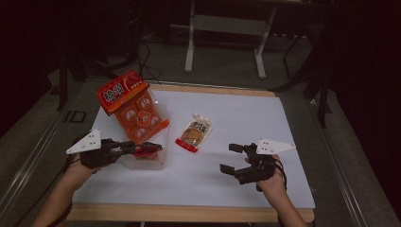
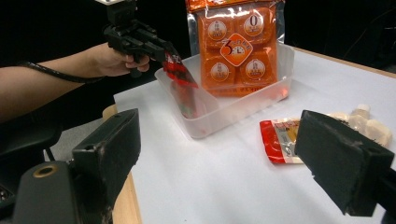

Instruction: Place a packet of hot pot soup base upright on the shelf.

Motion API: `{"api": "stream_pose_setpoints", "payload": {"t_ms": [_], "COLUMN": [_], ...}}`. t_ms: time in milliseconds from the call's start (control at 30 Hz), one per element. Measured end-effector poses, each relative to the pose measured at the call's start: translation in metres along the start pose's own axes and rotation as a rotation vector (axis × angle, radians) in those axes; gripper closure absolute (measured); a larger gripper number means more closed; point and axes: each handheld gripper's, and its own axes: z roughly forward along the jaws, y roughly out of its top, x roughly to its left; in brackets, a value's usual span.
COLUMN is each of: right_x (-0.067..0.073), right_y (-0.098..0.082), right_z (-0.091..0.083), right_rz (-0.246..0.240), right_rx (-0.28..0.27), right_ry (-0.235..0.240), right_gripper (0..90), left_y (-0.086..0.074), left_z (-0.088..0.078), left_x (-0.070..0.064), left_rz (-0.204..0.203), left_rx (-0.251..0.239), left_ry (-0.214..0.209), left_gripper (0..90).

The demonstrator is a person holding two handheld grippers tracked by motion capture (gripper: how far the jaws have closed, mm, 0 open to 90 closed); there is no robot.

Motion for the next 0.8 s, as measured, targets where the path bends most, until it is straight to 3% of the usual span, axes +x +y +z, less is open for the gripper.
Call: {"api": "stream_pose_setpoints", "payload": {"t_ms": [133,167,267,400,433,533,700,800], "right_x": [0.0,0.0,0.0,0.0,0.0,-0.001,-0.001,-0.001], "right_y": [0.0,0.0,0.0,0.0,0.0,0.0,0.0,0.001], "right_z": [0.0,0.001,0.0,0.0,0.0,0.0,0.0,-0.001], "right_rz": [0.001,0.001,0.001,0.002,0.002,0.003,0.004,0.002], "right_rx": [0.003,0.005,0.003,0.002,0.004,0.006,0.004,0.005], "right_ry": [-0.001,0.0,0.0,0.0,-0.002,-0.003,-0.003,-0.008], "right_gripper": [14.3,14.3,14.3,14.3,14.4,14.3,14.4,14.4], "left_y": [0.003,0.006,0.011,0.016,0.019,0.026,0.04,0.047], "left_z": [-0.001,-0.001,-0.002,-0.002,-0.002,-0.003,0.003,0.01], "left_x": [-0.001,-0.001,-0.001,-0.001,-0.002,-0.004,-0.012,-0.019], "left_rz": [-0.012,-0.023,-0.052,-0.072,-0.076,-0.115,-0.123,-0.133], "left_rx": [-0.003,-0.002,0.0,-0.011,-0.023,-0.057,-0.046,-0.035], "left_ry": [0.012,0.03,0.079,0.102,0.103,0.102,0.116,0.092], "left_gripper": [65.9,57.2,44.5,34.3,23.3,15.6,13.1,9.1]}}
